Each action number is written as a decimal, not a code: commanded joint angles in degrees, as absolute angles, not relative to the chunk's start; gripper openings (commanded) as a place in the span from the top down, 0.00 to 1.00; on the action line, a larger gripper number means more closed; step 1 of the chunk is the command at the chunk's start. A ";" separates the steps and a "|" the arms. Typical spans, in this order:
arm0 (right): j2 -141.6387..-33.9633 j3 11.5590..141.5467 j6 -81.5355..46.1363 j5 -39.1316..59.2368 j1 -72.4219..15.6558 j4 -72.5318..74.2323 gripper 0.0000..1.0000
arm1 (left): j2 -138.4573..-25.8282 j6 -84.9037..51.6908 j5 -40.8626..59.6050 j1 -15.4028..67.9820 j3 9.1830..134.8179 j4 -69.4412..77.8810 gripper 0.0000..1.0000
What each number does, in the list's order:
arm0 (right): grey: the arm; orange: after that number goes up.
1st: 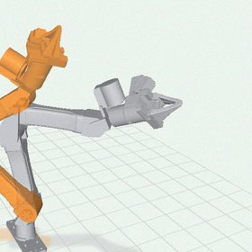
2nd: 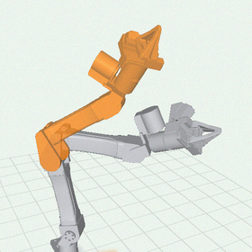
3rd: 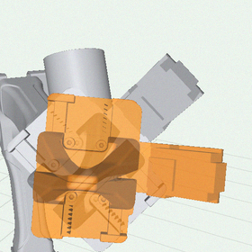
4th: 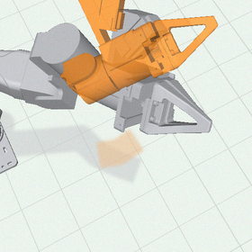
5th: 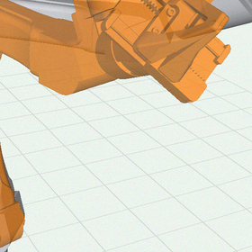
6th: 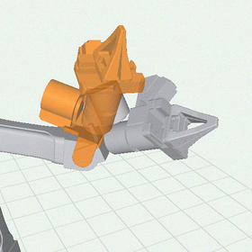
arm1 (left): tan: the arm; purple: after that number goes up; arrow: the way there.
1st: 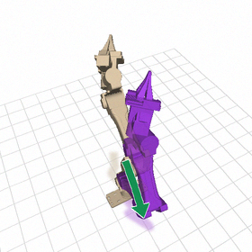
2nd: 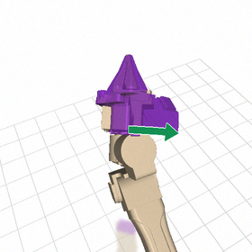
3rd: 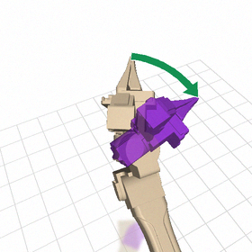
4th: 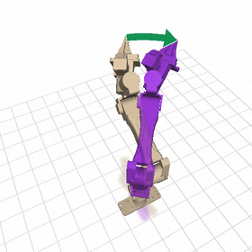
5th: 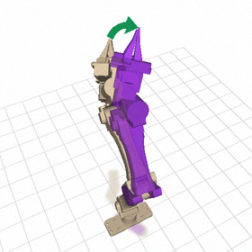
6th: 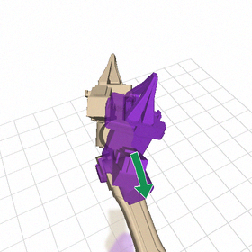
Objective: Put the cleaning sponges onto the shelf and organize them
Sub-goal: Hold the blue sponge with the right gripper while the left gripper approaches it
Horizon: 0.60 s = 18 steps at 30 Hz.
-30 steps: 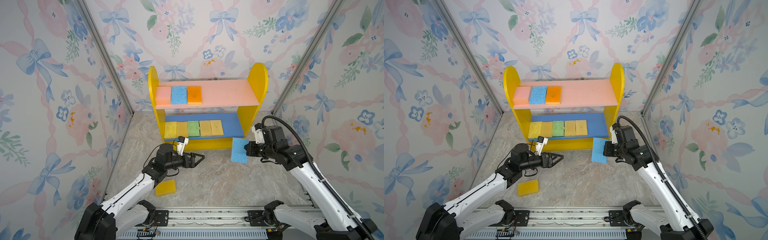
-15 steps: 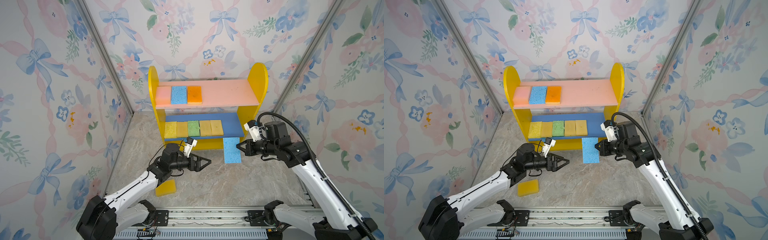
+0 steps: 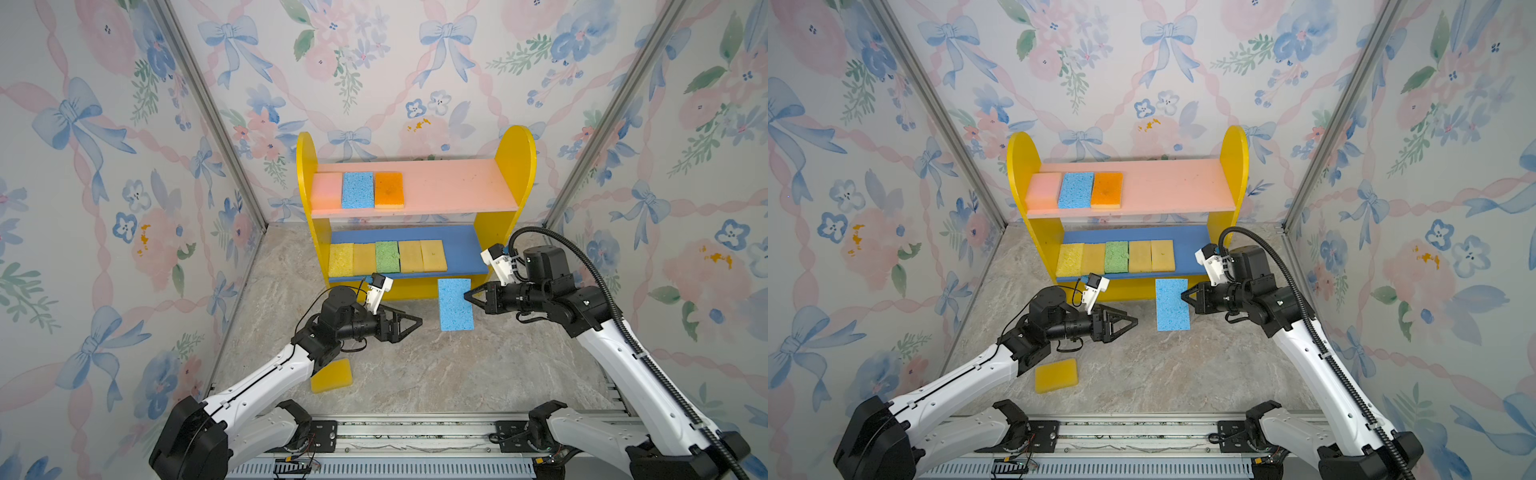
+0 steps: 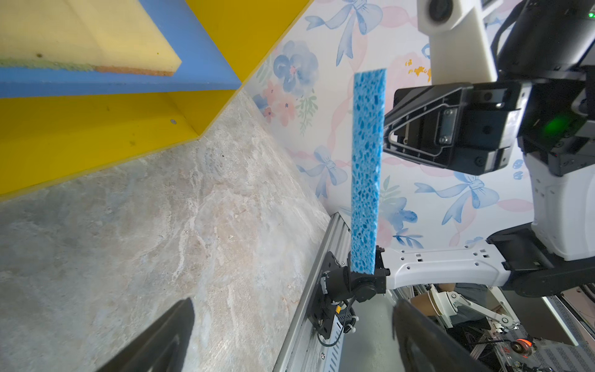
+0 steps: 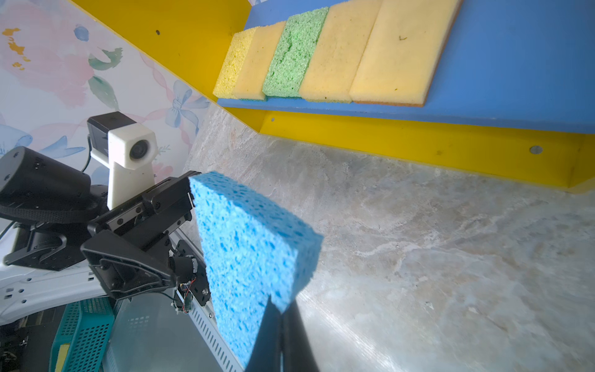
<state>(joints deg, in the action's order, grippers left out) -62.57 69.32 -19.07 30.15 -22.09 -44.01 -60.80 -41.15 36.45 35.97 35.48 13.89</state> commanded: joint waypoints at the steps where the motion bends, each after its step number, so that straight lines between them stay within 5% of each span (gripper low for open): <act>1: -61.79 67.95 -20.90 32.03 -22.29 -41.58 0.98 | -59.90 -42.51 36.26 36.67 36.12 17.09 0.02; 11: -62.59 66.89 -22.58 32.04 -25.13 -39.07 0.98 | -60.92 -46.37 35.12 38.35 36.33 21.31 0.05; 18: -63.73 66.71 -23.14 31.47 -27.18 -37.80 0.99 | -63.09 -48.73 34.60 39.97 36.33 25.17 0.17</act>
<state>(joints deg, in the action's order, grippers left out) -63.16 67.35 -22.31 31.31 -26.15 -39.46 -62.35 -47.00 35.11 39.44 35.48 21.54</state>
